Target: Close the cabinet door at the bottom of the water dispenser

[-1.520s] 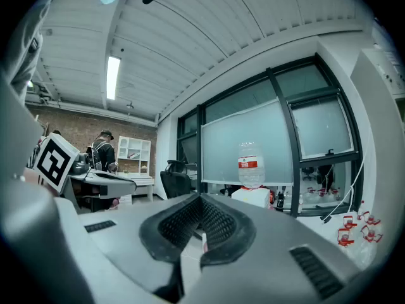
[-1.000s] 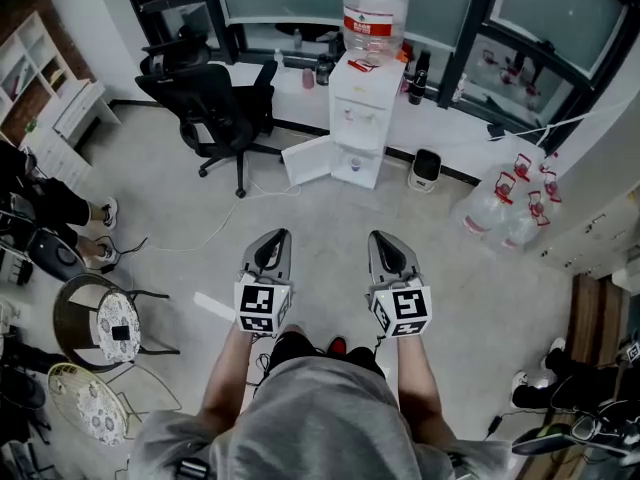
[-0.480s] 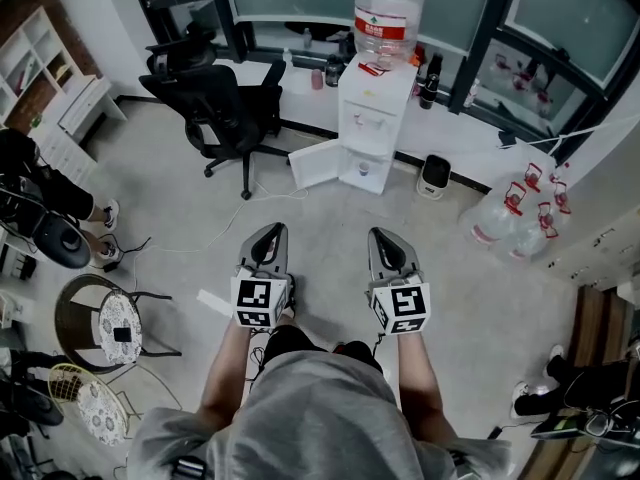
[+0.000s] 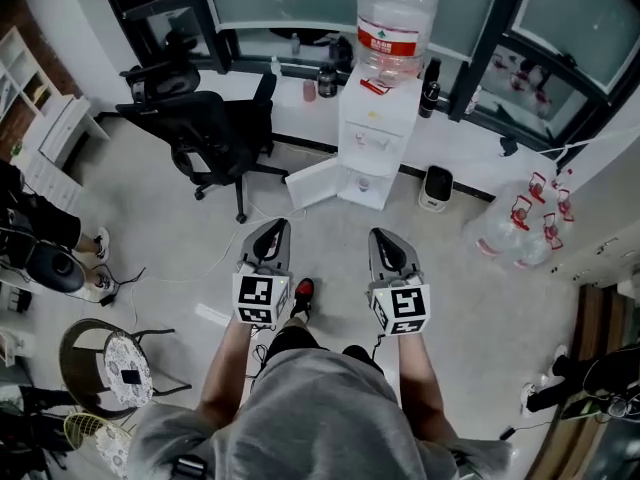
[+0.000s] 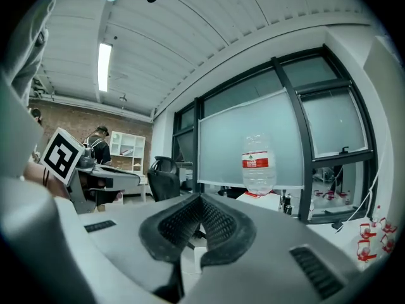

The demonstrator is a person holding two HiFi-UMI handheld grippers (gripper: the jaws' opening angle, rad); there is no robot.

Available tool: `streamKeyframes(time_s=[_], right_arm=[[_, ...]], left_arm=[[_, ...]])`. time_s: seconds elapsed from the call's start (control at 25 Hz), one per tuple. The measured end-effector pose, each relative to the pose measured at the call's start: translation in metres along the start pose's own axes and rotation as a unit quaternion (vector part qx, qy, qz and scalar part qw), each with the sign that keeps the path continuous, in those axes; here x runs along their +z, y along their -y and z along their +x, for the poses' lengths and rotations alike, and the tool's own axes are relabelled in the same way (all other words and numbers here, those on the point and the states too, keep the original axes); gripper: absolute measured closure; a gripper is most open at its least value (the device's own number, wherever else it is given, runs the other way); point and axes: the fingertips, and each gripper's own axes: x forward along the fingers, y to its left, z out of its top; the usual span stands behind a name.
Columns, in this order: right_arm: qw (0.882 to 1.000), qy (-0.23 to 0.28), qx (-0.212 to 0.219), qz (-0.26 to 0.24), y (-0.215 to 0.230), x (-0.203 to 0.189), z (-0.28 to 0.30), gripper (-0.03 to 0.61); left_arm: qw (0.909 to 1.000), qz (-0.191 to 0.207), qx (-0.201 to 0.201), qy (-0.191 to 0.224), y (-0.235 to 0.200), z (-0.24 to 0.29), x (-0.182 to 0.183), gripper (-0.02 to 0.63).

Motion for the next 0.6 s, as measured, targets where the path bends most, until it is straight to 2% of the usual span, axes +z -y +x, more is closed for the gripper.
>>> streamKeyframes(time_s=[0.28,0.6], right_arm=[[0.999,-0.005,-0.032,0.017,0.018,0.009,0.101,0.561],[0.997,-0.029,-0.058,0.032,0.034,-0.007,0.206,0.561]], left_arm=[[0.9993,0.004,-0.035,-0.017,-0.067,0.085,0.004,0.581],[0.9968,0.001,-0.069,-0.042,-0.128,0.178,-0.016,0.581]])
